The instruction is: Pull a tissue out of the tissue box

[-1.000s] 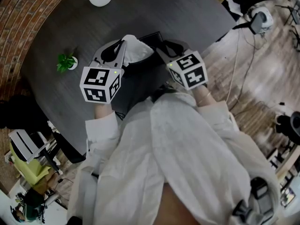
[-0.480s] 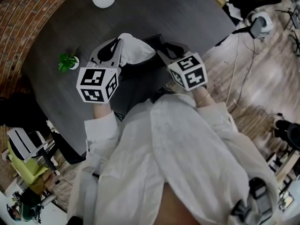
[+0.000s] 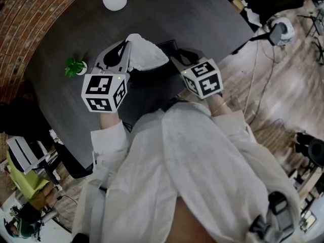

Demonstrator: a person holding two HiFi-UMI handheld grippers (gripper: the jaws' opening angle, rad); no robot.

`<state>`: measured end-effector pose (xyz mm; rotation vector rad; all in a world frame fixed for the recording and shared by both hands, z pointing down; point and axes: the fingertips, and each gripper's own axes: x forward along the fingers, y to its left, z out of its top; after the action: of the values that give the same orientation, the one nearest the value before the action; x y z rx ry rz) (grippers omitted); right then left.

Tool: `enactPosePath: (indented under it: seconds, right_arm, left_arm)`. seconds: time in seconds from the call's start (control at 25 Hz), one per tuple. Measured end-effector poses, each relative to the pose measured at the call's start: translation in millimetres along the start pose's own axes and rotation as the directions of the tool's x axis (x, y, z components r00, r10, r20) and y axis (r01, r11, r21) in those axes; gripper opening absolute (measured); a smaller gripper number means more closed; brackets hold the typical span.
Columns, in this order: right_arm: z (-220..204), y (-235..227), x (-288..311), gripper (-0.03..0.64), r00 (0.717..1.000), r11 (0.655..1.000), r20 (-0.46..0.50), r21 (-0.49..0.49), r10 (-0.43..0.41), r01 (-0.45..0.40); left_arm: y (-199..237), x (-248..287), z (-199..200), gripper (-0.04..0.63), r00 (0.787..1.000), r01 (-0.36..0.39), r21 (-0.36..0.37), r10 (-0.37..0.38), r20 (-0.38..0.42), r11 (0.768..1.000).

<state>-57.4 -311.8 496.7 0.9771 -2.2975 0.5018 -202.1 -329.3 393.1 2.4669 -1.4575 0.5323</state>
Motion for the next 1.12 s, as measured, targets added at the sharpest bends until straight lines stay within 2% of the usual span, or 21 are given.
enactPosePath:
  seconds: [0.36, 0.6, 0.72, 0.84, 1.12]
  right_arm:
    - [0, -1, 1, 0.112, 1.0, 1.0, 0.0, -0.004, -0.001, 0.001]
    - [-2, -5, 1, 0.116, 0.999, 0.998, -0.018, 0.041, 0.045, -0.045]
    - [2, -7, 0, 0.117, 0.999, 0.999, -0.029, 0.034, 0.034, -0.033]
    - [16, -6, -2, 0.101, 1.0, 1.0, 0.0, 0.006, 0.024, -0.024]
    - [66, 6, -13, 0.098, 0.991, 0.998, 0.121, -0.017, 0.062, -0.061]
  left_arm:
    - [8, -11, 14, 0.011, 0.996, -0.05, -0.024, 0.051, 0.07, 0.998]
    - [16, -20, 22, 0.011, 0.991, -0.078, -0.035, 0.081, 0.102, 0.996]
    - [20, -25, 26, 0.011, 0.988, -0.092, -0.042, 0.096, 0.121, 0.995]
    - [21, -30, 29, 0.011, 0.985, -0.094, -0.049, 0.1, 0.139, 0.994]
    - [27, -42, 39, 0.011, 0.972, -0.114, -0.075, 0.127, 0.2, 0.991]
